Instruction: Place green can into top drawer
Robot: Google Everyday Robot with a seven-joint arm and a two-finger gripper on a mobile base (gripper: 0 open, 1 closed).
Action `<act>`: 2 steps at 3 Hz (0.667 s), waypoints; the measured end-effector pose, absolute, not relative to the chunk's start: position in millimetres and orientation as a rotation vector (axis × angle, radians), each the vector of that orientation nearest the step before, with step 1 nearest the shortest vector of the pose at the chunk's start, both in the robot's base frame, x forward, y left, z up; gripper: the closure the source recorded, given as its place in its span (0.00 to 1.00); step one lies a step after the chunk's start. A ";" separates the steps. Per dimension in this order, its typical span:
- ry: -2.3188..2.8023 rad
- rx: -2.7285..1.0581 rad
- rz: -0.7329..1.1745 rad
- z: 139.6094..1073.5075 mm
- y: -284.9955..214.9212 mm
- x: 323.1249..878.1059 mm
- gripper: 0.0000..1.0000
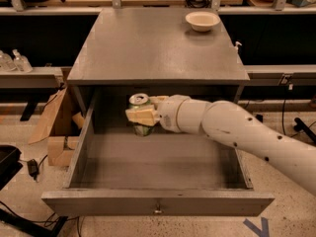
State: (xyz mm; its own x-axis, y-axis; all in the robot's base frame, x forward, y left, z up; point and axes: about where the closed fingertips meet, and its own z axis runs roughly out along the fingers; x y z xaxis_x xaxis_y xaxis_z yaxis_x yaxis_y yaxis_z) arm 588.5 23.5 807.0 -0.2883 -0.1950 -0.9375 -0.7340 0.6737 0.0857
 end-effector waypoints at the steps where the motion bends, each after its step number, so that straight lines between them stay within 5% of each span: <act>1: 1.777 -0.812 0.650 764.6 35.2 592.6 1.00; 2: 1.707 -0.884 0.685 732.9 46.6 598.4 1.00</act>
Offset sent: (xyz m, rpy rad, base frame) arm 0.0179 0.0340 -0.1194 0.0253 -0.1356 0.2359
